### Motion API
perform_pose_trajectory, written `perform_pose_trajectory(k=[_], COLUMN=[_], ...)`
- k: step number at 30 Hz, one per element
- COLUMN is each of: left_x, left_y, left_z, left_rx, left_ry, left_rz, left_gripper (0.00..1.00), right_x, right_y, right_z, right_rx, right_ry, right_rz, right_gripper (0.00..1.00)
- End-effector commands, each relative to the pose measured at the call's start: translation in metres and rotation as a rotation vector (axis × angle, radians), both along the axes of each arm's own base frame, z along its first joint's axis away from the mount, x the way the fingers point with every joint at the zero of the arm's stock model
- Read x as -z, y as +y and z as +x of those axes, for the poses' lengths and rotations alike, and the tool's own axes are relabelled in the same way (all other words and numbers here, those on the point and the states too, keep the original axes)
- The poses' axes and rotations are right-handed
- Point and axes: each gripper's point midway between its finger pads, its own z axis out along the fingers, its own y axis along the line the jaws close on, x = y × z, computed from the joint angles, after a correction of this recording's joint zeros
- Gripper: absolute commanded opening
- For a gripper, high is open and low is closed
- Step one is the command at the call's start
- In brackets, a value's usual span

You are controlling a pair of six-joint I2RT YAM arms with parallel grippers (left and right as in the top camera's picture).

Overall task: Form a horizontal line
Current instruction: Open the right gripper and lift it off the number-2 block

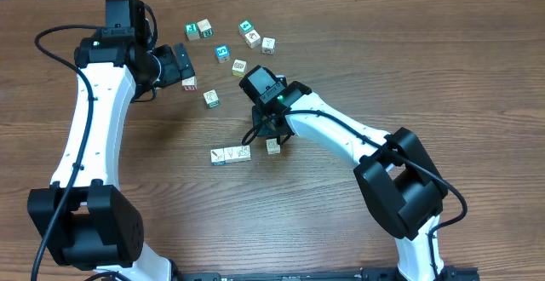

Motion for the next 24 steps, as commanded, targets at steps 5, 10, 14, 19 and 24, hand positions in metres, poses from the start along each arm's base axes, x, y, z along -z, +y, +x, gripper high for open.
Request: perform_pose_trajectory(k=[5, 10, 14, 19, 24], left_x=[-0.006, -0.006, -0.006, -0.006, -0.006], left_y=[0.0, 0.0, 0.0, 0.0, 0.0], left_z=[0.003, 0.003, 0.003, 0.003, 0.003], left_rx=[0.007, 0.007, 0.007, 0.007, 0.007], left_ry=[-0.018, -0.018, -0.018, -0.018, -0.018], left_rz=[0.004, 0.003, 0.004, 0.004, 0.003], left_gripper=[1.0, 1.0, 1.0, 0.99, 1.0], right_x=[-0.002, 0.002, 0.003, 0.005, 0.007], right_y=[-0.029, -0.053, -0.07, -0.084, -0.075], right_z=[0.018, 0.012, 0.004, -0.01, -0.024], right_rx=[0.084, 0.143, 0.181, 0.206, 0.175], right_ry=[0.045, 0.18, 0.271, 0.338, 0.361], right_rz=[0.052, 0.118, 0.145, 0.102, 0.081], right_gripper=[0.91, 1.0, 0.98, 0.12, 0.04])
